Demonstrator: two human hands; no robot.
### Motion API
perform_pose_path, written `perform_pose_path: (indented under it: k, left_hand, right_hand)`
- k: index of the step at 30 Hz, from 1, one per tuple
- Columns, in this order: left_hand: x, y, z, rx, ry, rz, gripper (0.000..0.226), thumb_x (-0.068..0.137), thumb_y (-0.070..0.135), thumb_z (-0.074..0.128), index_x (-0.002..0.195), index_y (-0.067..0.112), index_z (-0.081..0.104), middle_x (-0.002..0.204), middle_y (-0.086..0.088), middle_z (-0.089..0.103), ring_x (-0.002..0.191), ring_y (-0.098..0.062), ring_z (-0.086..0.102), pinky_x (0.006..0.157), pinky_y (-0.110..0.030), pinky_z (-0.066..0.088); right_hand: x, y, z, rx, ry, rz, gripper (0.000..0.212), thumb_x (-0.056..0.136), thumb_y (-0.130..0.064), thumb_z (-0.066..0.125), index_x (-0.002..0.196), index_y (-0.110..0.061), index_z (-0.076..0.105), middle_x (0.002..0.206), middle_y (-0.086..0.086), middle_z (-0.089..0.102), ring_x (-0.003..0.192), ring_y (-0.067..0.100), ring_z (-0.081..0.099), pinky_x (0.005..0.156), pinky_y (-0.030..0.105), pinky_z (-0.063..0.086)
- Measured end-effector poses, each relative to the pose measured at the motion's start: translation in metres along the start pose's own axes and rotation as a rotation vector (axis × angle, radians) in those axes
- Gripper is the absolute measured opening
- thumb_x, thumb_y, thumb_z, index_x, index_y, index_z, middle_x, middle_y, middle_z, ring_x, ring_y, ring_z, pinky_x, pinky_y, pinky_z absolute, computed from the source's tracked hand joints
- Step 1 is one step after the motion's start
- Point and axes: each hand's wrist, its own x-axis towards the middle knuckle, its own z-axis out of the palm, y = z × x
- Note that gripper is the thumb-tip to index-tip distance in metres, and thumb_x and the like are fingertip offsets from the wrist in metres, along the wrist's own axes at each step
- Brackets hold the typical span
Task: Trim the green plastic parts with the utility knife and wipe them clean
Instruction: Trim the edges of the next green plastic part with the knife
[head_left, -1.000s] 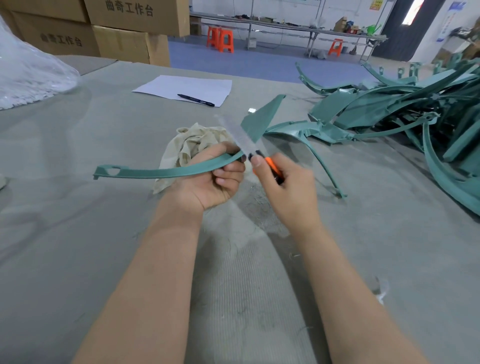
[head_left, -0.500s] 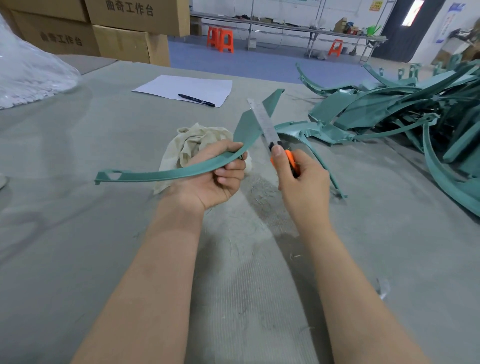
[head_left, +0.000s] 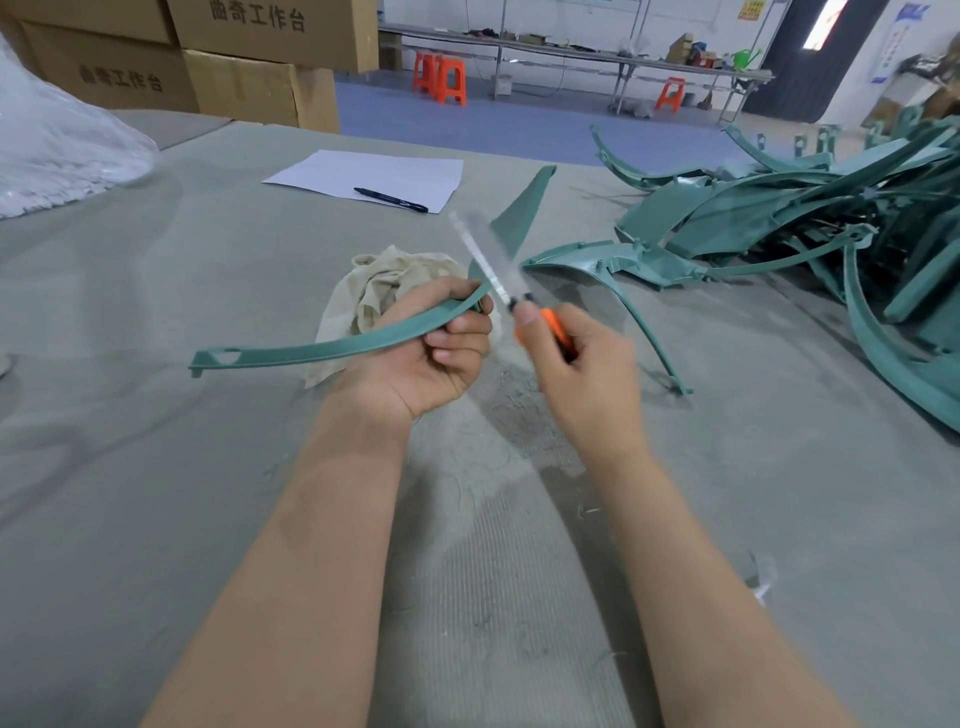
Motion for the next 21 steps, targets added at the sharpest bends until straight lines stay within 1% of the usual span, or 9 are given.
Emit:
perform_pose_path:
  k: [1,4,6,9,13,15,17,19,21]
  left_hand:
    - [0.001,-0.001,-0.001,-0.041,0.018,0.01,0.01,0.073,0.018,0.049,0.067,0.01,0.046,0.036,0.006,0.035,0.022,-0.003,0.03,0.025,-0.009,0.021]
    - [0.001,-0.001,-0.004,-0.103,0.058,0.04,0.011,0.073,0.019,0.049,0.073,0.009,0.046,0.035,0.006,0.035,0.021,-0.004,0.031,0.025,-0.009,0.022]
    - [0.001,0.0,-0.003,-0.073,0.061,0.043,0.012,0.073,0.019,0.049,0.07,0.007,0.048,0.035,0.005,0.035,0.021,-0.004,0.03,0.025,-0.009,0.021]
    - [0.0,0.0,0.001,-0.02,0.03,0.013,0.015,0.074,0.019,0.049,0.063,0.009,0.05,0.036,0.006,0.033,0.022,-0.003,0.027,0.026,-0.009,0.019]
    - [0.0,-0.001,0.002,0.015,0.003,0.008,0.01,0.075,0.019,0.051,0.071,0.012,0.045,0.038,0.007,0.034,0.024,-0.003,0.028,0.027,-0.009,0.019]
    - [-0.001,0.0,0.002,0.015,0.001,0.011,0.01,0.075,0.019,0.051,0.071,0.012,0.045,0.038,0.007,0.034,0.024,-0.003,0.028,0.027,-0.009,0.019]
    - [-0.002,0.001,0.002,0.005,0.001,0.016,0.01,0.075,0.019,0.051,0.071,0.012,0.045,0.038,0.007,0.034,0.024,-0.003,0.028,0.027,-0.009,0.02]
    - [-0.001,0.001,0.001,-0.012,0.007,0.027,0.011,0.078,0.018,0.049,0.07,0.012,0.044,0.038,0.006,0.034,0.024,-0.003,0.028,0.026,-0.01,0.021]
    - [0.001,0.0,-0.001,-0.059,0.028,0.045,0.019,0.086,0.017,0.044,0.068,0.011,0.044,0.037,0.006,0.035,0.023,-0.004,0.028,0.025,-0.01,0.022]
  right_hand:
    - [-0.003,-0.002,0.004,-0.024,-0.039,-0.03,0.053,0.081,-0.066,0.044,0.061,-0.017,0.049,0.046,-0.005,0.039,0.046,0.012,0.037,0.049,0.032,0.032]
    - [-0.008,-0.006,0.013,-0.033,-0.126,-0.076,0.048,0.081,-0.065,0.046,0.058,-0.024,0.043,0.045,-0.01,0.038,0.045,0.01,0.036,0.048,0.024,0.027]
    - [-0.008,-0.006,0.012,-0.011,-0.126,-0.071,0.046,0.082,-0.065,0.046,0.057,-0.026,0.041,0.046,-0.011,0.039,0.045,0.009,0.036,0.047,0.022,0.026]
    - [-0.003,-0.002,0.007,0.002,-0.03,-0.014,0.052,0.08,-0.068,0.043,0.061,-0.02,0.048,0.045,-0.007,0.041,0.046,0.009,0.038,0.047,0.028,0.031]
    - [0.001,0.004,0.003,-0.002,0.054,0.049,0.063,0.082,-0.068,0.043,0.07,-0.007,0.053,0.05,-0.006,0.039,0.049,0.012,0.038,0.051,0.034,0.035]
    - [0.0,0.005,0.004,-0.015,0.051,0.04,0.058,0.085,-0.065,0.045,0.065,-0.01,0.048,0.047,-0.008,0.035,0.047,0.01,0.034,0.048,0.029,0.029]
    - [-0.002,0.003,0.004,-0.023,0.038,0.022,0.051,0.088,-0.061,0.048,0.058,-0.021,0.038,0.045,-0.009,0.035,0.045,0.01,0.033,0.047,0.021,0.023]
    - [-0.003,0.002,0.005,-0.029,0.016,0.002,0.049,0.089,-0.058,0.05,0.056,-0.026,0.033,0.045,-0.011,0.037,0.045,0.009,0.034,0.046,0.02,0.023]
    - [-0.005,0.0,0.008,-0.037,-0.035,-0.03,0.047,0.088,-0.059,0.051,0.056,-0.027,0.037,0.044,-0.01,0.039,0.045,0.009,0.035,0.048,0.022,0.025]
